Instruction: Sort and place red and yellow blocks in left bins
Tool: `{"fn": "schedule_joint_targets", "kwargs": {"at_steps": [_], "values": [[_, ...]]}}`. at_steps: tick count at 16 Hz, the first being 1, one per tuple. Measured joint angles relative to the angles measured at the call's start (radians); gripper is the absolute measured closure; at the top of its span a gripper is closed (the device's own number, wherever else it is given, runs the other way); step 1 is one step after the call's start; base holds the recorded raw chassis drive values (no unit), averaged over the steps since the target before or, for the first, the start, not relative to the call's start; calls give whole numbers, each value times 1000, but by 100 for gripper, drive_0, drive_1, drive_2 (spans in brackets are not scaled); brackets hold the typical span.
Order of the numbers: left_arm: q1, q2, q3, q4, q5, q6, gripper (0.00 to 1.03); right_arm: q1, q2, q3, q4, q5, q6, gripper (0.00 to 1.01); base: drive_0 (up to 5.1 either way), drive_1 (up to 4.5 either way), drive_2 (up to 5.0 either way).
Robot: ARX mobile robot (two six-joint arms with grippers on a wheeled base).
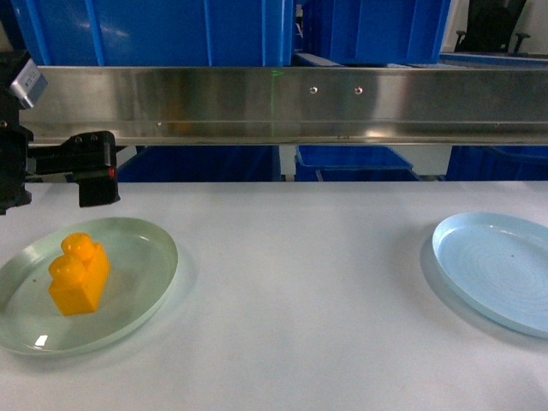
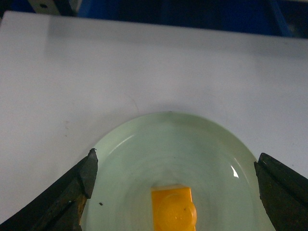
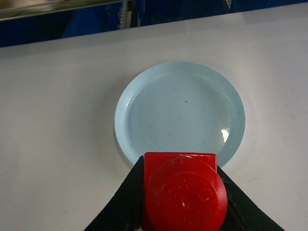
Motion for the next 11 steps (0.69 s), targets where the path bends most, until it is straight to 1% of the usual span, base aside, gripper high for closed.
{"fn": "schedule_joint_targets", "kwargs": {"at_steps": [3,6,11], "values": [[-11,11,-4,4,-8,1,5,0,0,0,0,0,0,73,0,0,0],[-16,40,-18,43,-43,9,5,0,0,0,0,0,0,73,0,0,0],[-16,69,-44,29,-48,21,5,0,0,0,0,0,0,73,0,0,0]]}}
